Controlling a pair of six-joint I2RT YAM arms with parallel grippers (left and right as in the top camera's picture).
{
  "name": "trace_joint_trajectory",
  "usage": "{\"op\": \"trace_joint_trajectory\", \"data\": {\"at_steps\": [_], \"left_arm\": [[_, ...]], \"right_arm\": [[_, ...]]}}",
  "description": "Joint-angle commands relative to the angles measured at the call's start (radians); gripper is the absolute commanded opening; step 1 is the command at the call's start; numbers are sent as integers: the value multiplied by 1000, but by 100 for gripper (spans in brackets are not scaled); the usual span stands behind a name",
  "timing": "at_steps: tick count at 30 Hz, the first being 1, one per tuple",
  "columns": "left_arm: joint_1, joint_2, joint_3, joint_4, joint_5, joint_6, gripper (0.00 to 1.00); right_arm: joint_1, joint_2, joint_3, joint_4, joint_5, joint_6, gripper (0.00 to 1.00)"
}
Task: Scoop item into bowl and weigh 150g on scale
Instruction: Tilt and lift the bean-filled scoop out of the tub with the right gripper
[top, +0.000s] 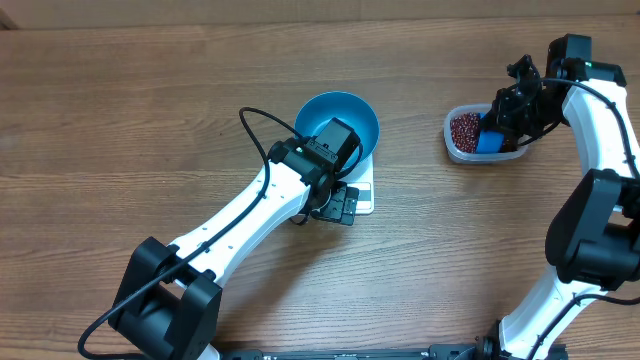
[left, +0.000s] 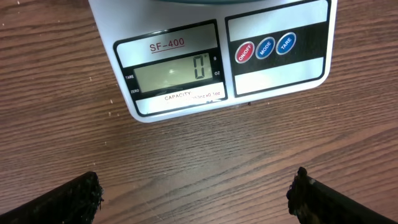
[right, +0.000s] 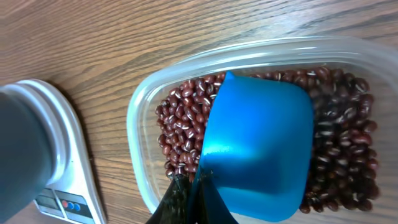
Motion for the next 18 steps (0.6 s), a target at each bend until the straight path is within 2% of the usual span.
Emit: {"op": "trace_joint_trajectory", "data": {"at_steps": [1, 9, 12, 18], "left_arm": [[-2, -2, -10, 1, -13, 0, 100], [-2, -2, -10, 1, -13, 0, 100], [-2, -2, -10, 1, -13, 1, 100], [-2, -2, -10, 1, -13, 0, 100]], "right_arm": [[24, 63, -40, 6, -114, 8, 4], [23, 63, -114, 64, -12, 8, 4], [23, 63, -155, 93, -17, 8, 4], [3, 62, -124, 76, -114, 8, 4]]}}
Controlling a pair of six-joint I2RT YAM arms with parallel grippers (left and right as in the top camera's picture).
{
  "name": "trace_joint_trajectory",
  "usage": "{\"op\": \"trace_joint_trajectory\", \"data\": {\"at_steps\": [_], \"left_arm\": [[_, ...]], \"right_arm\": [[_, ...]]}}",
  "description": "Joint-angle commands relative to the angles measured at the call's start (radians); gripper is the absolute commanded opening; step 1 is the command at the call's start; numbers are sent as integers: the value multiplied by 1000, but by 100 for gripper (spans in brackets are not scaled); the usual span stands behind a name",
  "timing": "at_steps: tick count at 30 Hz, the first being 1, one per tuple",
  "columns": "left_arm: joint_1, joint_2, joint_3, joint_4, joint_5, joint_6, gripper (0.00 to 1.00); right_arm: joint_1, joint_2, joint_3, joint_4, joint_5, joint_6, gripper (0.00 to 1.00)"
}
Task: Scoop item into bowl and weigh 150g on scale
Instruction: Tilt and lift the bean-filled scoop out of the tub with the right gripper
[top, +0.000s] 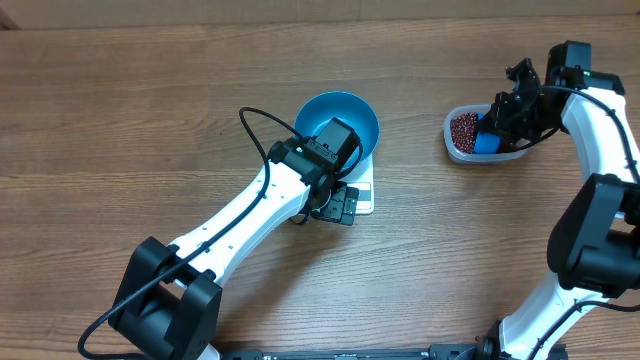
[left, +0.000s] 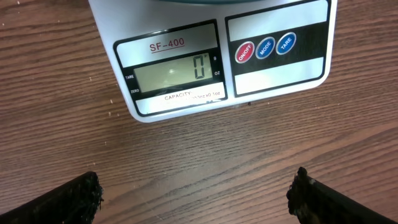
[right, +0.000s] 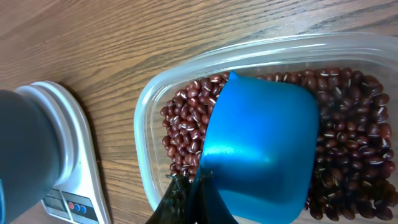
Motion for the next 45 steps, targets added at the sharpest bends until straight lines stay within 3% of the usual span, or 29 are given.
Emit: {"op": "trace_joint_trajectory", "data": {"at_steps": [1, 45], "left_arm": [[-2, -2, -10, 1, -13, 0, 99], [-2, -2, -10, 1, -13, 0, 100]], "right_arm": [[-7, 97, -23, -14, -104, 3, 4], [-246, 97, -11, -61, -323, 3, 3]]}}
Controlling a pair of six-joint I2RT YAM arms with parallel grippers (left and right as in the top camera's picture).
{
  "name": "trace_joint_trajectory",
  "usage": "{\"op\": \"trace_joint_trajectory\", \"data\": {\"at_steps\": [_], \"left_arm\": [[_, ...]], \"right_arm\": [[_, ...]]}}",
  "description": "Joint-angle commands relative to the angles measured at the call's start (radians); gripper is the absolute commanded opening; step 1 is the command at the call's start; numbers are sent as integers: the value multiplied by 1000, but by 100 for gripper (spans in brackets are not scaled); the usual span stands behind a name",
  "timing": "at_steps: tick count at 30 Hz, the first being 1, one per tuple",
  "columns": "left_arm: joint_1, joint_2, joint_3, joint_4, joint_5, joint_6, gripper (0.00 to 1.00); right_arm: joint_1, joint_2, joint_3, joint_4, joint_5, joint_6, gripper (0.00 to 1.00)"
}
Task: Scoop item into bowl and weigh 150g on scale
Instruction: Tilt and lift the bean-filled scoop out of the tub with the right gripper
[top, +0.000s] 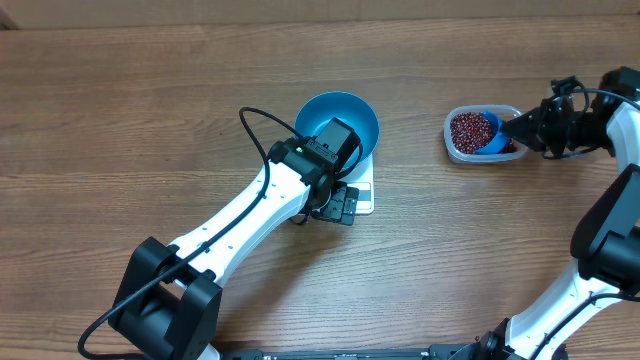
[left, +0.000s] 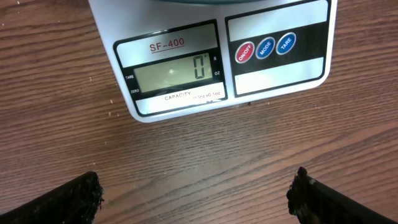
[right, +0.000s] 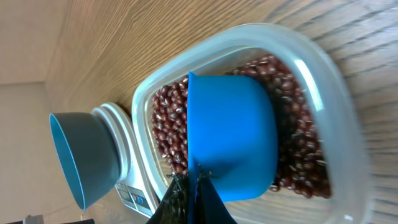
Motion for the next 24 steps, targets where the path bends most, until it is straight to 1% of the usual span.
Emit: {"op": "trace_joint_trajectory", "data": {"at_steps": [1, 5, 11, 24], "left_arm": [[-2, -2, -10, 1, -13, 0, 100], [-2, -2, -10, 1, -13, 0, 100], [-2, -2, -10, 1, -13, 0, 99], [-2, -2, -10, 1, -13, 0, 100]], "right_arm": [[-25, 22, -20, -5, -3, 4, 4], [-39, 22, -20, -10, -15, 3, 4], [-39, 22, -20, -8, -107, -1, 4], [-40, 22, -20, -9, -168, 0, 4]]}}
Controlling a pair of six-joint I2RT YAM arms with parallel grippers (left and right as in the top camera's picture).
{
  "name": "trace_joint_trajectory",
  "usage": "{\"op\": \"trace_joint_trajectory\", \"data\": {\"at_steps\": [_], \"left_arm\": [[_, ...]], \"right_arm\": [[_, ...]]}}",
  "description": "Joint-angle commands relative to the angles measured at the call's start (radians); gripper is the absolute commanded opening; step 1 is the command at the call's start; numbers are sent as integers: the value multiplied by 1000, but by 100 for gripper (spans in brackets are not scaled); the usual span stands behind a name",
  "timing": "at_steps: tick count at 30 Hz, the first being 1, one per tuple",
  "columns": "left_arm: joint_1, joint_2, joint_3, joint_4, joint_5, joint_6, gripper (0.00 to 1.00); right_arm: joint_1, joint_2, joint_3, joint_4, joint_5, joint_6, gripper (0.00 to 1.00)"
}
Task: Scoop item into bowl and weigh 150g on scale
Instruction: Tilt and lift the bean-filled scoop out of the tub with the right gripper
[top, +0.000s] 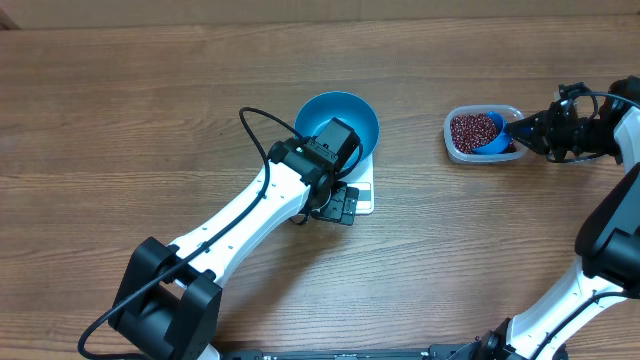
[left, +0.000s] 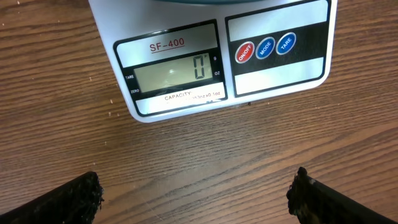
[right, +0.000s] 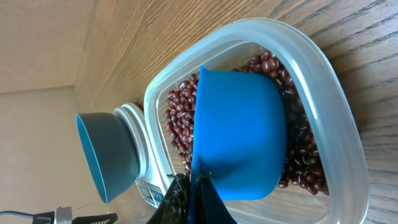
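A blue bowl (top: 340, 117) stands on the white scale (left: 211, 56), whose display reads 0. My left gripper (left: 196, 193) hangs open just in front of the scale, nothing between its fingers. At the right, a clear tub of red beans (top: 472, 132) holds the blue scoop (right: 239, 134), tipped on its side among the beans. My right gripper (right: 189, 186) is shut on the scoop's edge. In the overhead view the scoop (top: 494, 134) sits in the tub's right half.
The wooden table (top: 150, 110) stretches wide to the left and front. The left arm's black cable (top: 256, 130) loops beside the bowl. The tub lies near the table's right edge.
The right wrist has shifted slightly right and rolled a little more; the scoop stays in the tub of beans. The left arm and the scale's reading of 0 are unchanged.
At first my right gripper held the scoop mouth-down over the beans, wrist above the tub. It then swung out to the tub's right with the scoop turned on its side in the beans, and remains so. The left arm never moved.
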Motion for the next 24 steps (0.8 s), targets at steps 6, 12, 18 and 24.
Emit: {"op": "trace_joint_trajectory", "data": {"at_steps": [6, 12, 18, 24], "left_arm": [[-2, -2, -10, 1, -13, 0, 100], [-2, -2, -10, 1, -13, 0, 100], [-2, -2, -10, 1, -13, 0, 100], [-2, -2, -10, 1, -13, 0, 100]], "right_arm": [[-48, 5, -9, -2, -72, 0, 4], [-82, 5, -9, -17, -143, -1, 4], [-80, 5, -9, -44, -121, -35, 4], [-80, 5, -9, -70, -113, -88, 4]]}}
